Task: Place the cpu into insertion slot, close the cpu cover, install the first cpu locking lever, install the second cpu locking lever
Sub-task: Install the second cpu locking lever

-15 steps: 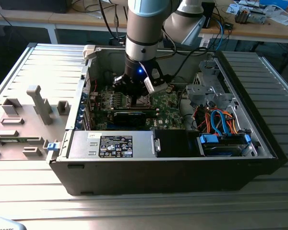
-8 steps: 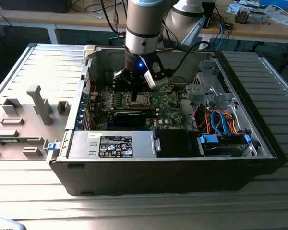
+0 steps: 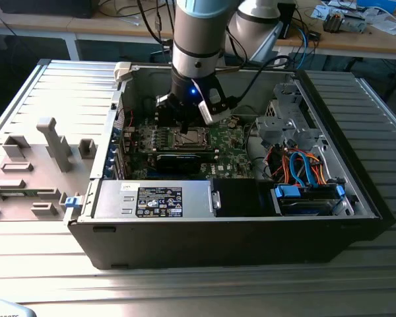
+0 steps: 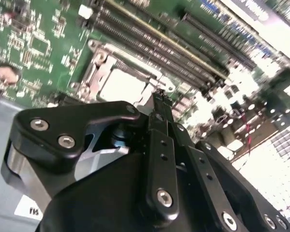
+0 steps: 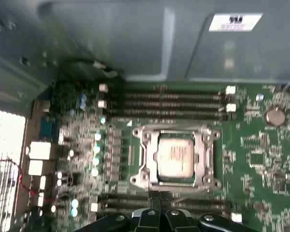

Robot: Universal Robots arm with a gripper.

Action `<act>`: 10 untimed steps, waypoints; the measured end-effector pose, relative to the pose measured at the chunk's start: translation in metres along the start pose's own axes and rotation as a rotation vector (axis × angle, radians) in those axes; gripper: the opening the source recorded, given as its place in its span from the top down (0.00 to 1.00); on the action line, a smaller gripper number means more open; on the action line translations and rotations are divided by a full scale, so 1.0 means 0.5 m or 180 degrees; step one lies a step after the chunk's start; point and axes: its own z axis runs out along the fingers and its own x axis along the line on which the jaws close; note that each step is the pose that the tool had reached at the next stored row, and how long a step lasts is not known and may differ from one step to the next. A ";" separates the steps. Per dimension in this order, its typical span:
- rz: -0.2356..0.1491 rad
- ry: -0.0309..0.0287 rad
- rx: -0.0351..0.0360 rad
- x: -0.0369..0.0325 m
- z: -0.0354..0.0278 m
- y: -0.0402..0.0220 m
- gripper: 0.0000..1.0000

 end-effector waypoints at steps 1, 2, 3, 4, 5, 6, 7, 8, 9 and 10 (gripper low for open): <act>-0.0003 -0.0002 -0.0053 0.000 -0.001 -0.006 0.89; -0.0004 -0.0002 -0.0068 0.001 -0.002 -0.013 0.89; -0.0005 -0.0003 -0.0088 0.001 -0.004 -0.023 0.89; -0.0006 -0.0003 -0.0098 0.002 -0.004 -0.029 0.89; -0.0006 -0.0004 -0.0107 0.003 -0.005 -0.034 0.89; -0.0007 -0.0004 -0.0113 0.003 -0.003 -0.038 0.89; -0.0007 -0.0004 -0.0117 0.004 0.000 -0.040 0.89; -0.0007 -0.0004 -0.0118 0.004 0.003 -0.041 0.89; -0.0007 -0.0004 -0.0120 0.005 0.007 -0.042 0.89; -0.0007 -0.0004 -0.0122 0.005 0.010 -0.043 0.89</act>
